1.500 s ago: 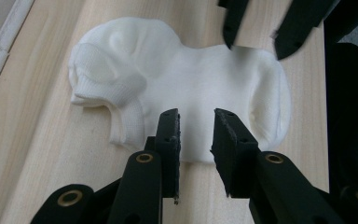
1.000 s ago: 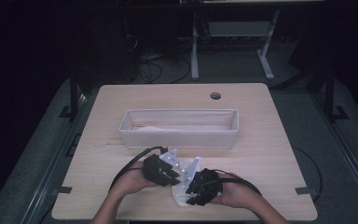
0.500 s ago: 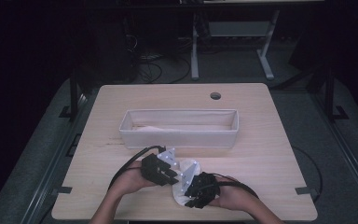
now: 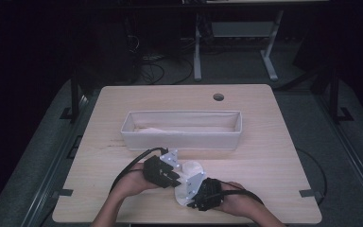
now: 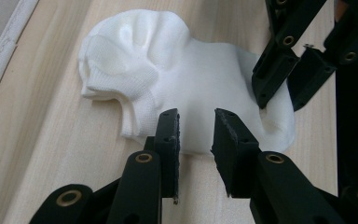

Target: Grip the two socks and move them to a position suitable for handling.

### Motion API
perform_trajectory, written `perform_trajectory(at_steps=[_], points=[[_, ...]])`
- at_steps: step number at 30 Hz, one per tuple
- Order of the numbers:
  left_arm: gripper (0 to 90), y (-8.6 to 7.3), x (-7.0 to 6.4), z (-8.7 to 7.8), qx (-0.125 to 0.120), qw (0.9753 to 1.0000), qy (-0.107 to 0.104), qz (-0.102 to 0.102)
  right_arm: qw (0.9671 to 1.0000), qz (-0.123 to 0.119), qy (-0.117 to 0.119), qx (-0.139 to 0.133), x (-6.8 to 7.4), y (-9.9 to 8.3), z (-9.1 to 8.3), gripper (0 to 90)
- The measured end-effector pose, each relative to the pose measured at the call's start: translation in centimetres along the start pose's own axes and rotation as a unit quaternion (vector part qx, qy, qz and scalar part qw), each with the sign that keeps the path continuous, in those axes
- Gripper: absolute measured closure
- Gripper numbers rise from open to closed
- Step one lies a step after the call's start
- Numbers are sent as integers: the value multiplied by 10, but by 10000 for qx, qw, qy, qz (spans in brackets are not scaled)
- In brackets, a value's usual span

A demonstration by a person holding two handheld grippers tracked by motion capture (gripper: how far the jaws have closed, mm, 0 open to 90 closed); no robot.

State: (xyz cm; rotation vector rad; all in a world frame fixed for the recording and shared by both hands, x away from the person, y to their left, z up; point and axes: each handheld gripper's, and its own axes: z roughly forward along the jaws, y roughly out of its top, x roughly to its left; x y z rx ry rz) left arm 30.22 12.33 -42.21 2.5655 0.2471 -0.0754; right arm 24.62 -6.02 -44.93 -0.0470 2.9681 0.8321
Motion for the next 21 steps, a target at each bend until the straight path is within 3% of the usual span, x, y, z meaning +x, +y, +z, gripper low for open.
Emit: perform_trajectory(at_steps=[6,15,21], points=[[708,-1,0,-1,-14,10000,-1,-18,9998,-108,-57,130,0,4,0,809],[713,-1,0,-2,-37,10000,12,-2,9998,61,167,-3,-1,5,-8,825],[728,0,0,-1,-23,10000,-10,30,9999,11,155,-56,1,9,-17,825]])
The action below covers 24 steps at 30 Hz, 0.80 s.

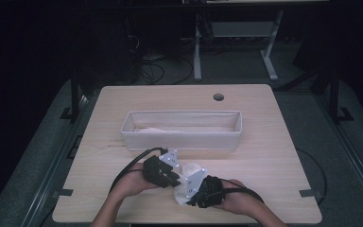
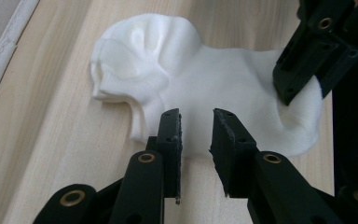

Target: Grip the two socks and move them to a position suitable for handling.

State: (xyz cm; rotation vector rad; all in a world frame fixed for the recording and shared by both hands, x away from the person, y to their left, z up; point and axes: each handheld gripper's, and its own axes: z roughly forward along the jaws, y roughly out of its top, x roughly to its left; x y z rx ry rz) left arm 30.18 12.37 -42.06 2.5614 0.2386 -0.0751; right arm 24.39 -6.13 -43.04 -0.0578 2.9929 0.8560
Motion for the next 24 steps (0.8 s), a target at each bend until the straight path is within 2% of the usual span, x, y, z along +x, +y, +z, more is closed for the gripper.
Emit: perform_trajectory(at_steps=[10,11,16,24], points=[[811,6,-3,7,30,9999,-103,44,9998,-60,-112,-148,2,3,-12,825],[818,9,-3,10,86,9998,-139,128,9997,-40,-137,-180,3,4,-16,825],[837,13,-5,18,161,9995,-222,153,9995,-76,-167,-268,3,6,-20,825],[840,8,-9,33,327,9986,-375,150,9994,60,-96,-326,4,1,-19,825]])
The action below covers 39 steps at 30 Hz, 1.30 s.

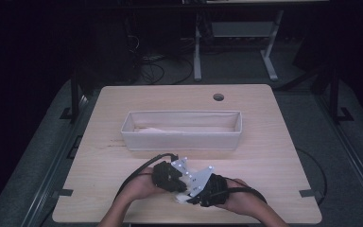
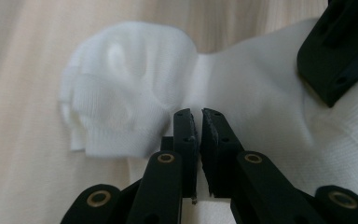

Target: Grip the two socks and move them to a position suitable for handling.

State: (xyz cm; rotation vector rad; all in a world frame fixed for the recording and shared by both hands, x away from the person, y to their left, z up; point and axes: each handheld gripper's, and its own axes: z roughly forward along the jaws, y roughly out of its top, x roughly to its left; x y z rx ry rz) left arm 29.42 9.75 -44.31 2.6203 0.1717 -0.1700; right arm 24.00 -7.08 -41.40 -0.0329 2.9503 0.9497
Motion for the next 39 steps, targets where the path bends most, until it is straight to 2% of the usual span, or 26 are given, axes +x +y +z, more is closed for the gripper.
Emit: perform_trajectory(at_steps=[5,13,15,19,22,24,26,30,34,39], points=[[826,-1,0,-3,-37,10000,-44,-25,10000,39,37,-26,0,-1,0,824],[825,0,0,-18,-146,9998,88,46,10000,42,27,-82,0,1,-5,824],[826,0,0,-18,-156,9998,127,6,10000,21,10,-79,0,1,-5,824],[827,-2,-1,-12,-90,9999,79,-23,10000,42,17,-70,1,2,-6,824],[833,-4,-3,-3,42,10000,-67,-3,9999,88,54,-32,2,2,-5,824],[837,-4,-4,-3,14,9999,-108,23,9999,88,124,-15,4,1,-4,824],[834,-5,-6,-7,-47,9999,-115,38,9998,112,190,-28,7,2,-4,824],[828,-7,-6,-20,-176,9998,20,54,9997,128,198,40,8,9,-13,824],[828,-9,-4,-30,-242,9996,113,53,9996,185,204,76,1,18,-22,823],[828,-13,-2,-28,-195,9998,100,-18,9982,433,419,-74,-16,20,-25,823]])
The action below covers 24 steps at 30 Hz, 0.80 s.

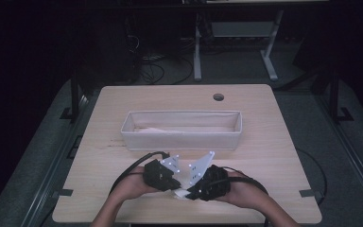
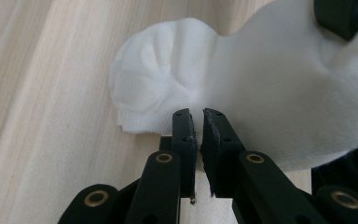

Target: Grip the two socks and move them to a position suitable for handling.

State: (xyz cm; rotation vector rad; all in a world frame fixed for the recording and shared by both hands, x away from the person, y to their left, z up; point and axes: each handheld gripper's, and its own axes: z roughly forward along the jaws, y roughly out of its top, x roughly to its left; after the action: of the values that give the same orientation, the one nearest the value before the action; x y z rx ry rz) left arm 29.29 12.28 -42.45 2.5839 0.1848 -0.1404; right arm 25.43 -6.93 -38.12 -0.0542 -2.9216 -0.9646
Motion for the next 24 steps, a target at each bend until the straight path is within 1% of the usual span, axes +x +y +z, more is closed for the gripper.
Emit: perform_trajectory(at_steps=[1,2,3,6,7,8,11,12,15,16,19,22,24], points=[[828,0,0,0,0,10000,0,0,10000,43,19,-9,-3,0,1,823],[828,-2,0,1,-8,10000,3,-60,9999,93,54,-7,-6,0,2,823],[828,-2,1,1,27,10000,17,-50,9999,128,75,-1,-9,1,3,823],[828,-5,3,-1,11,9999,55,-92,9995,267,172,-19,-20,1,7,823],[828,-5,3,-1,11,9999,55,-92,9995,267,172,-19,-20,1,7,823],[828,-7,4,-4,20,9999,98,-141,9992,350,194,7,-27,1,12,823],[828,-12,5,-8,30,9996,189,-200,9981,557,246,110,-36,0,19,823],[827,-14,6,-10,43,9995,206,-221,9978,594,248,134,-40,-1,22,823],[825,-20,7,-14,59,9993,256,-249,9963,792,334,83,-48,-2,28,823],[824,-21,7,-15,43,9992,283,-270,9957,859,326,85,-51,-3,29,823],[824,-23,8,-19,-14,9991,324,-285,9953,928,276,89,-57,-5,32,822],[824,-24,9,-21,-13,9991,336,-271,9945,1021,174,131,-62,-7,33,822],[823,-24,8,-22,-29,9990,347,-293,9946,1025,96,154,-65,-8,35,822]])
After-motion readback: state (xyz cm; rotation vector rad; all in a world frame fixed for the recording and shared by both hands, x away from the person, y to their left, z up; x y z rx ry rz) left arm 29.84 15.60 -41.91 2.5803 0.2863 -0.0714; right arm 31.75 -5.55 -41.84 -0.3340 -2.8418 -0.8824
